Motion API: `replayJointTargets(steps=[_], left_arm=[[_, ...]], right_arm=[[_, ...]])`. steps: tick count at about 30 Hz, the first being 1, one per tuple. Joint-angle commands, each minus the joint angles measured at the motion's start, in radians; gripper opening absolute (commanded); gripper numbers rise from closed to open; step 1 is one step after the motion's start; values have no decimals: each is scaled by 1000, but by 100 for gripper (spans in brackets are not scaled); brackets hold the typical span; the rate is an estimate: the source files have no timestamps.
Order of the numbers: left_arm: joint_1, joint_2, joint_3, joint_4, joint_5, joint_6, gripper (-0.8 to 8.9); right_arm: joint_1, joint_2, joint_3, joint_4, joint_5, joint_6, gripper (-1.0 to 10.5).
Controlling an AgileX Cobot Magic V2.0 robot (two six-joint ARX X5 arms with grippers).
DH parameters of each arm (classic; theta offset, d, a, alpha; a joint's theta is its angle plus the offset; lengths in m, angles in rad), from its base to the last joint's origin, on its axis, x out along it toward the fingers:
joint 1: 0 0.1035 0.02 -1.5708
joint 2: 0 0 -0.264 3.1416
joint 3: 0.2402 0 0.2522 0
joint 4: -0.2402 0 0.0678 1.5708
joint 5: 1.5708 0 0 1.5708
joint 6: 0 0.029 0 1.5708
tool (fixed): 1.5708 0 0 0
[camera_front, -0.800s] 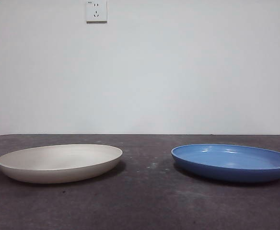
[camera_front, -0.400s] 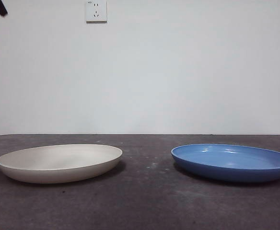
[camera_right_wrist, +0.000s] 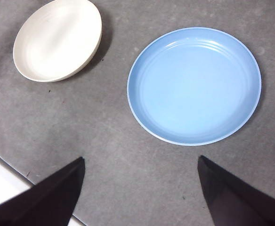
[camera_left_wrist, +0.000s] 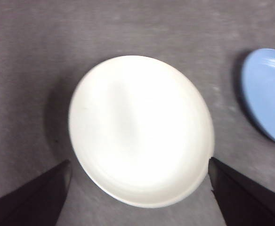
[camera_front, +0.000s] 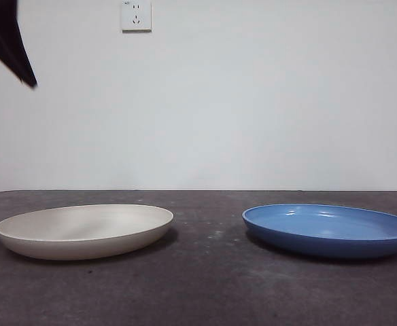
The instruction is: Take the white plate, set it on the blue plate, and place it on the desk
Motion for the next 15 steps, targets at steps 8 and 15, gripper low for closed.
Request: replayJointTargets(steps=[8, 15], left_arm=[[-3, 283, 48, 111, -82, -2, 465], [-3, 441, 50, 191, -102, 3, 465]], right_arm=[[4, 4, 20, 9, 0, 13, 383], [4, 4, 19, 9, 0, 13, 383]])
